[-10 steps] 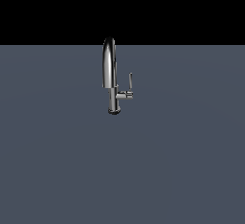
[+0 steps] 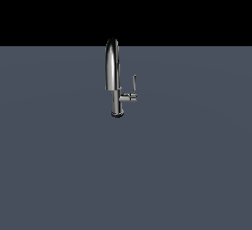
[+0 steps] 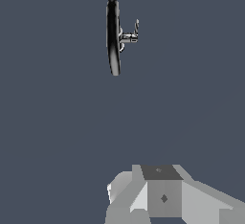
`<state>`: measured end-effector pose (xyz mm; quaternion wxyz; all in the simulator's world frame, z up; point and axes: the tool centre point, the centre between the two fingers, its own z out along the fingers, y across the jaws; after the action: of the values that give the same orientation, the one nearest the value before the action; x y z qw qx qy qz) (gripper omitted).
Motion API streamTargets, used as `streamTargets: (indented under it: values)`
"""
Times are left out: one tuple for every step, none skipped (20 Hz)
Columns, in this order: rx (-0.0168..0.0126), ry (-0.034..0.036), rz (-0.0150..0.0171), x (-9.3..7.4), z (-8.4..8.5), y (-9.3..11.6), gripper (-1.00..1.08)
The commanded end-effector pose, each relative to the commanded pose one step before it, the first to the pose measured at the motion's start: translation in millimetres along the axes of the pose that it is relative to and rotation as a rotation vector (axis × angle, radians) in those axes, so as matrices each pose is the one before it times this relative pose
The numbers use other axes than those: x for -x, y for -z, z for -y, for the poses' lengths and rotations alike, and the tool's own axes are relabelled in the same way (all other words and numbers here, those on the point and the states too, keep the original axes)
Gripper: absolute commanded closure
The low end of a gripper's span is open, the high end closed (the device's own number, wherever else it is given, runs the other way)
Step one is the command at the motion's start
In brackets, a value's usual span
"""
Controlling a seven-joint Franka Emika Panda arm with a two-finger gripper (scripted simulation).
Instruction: Turn on the faucet by rotating a designated handle.
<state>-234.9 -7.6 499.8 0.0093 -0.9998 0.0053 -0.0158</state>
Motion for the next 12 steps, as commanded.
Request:
streamTargets:
  values:
    - [-0.01220,-0.01323,0.01338,-5.67,0.79,-1.10,1.08]
    - [-0.00633,-0.00682,0.00671,-2.92,0.41,-0.48,1.08]
    - [-0.00694,-0.00748,0.00736,-3.20,0.47,-0.52,1.08]
    - [-0.00758,-0.00816,0.00804,-3.49,0.50,-0.57,1.08]
    - [-0.00822,-0.00885,0.00871,-3.78,0.55,-0.62,1.08]
    - [-0.00888,-0.00956,0.00942,-4.09,0.58,-0.67,1.08]
    - [-0.00955,-0.01027,0.01012,-4.40,0.62,-0.72,1.08]
    - [-0.01021,-0.01098,0.01082,-4.70,0.67,-0.77,1.08]
    - [-0.01090,-0.01171,0.01154,-5.02,0.71,-0.82,1.08]
    - [-0.01159,-0.01245,0.01227,-5.33,0.75,-0.87,1.08]
    - [-0.01224,-0.01314,0.01295,-5.63,0.79,-0.91,1.08]
    - [-0.01254,-0.01345,0.01326,-5.77,0.81,-0.93,1.08]
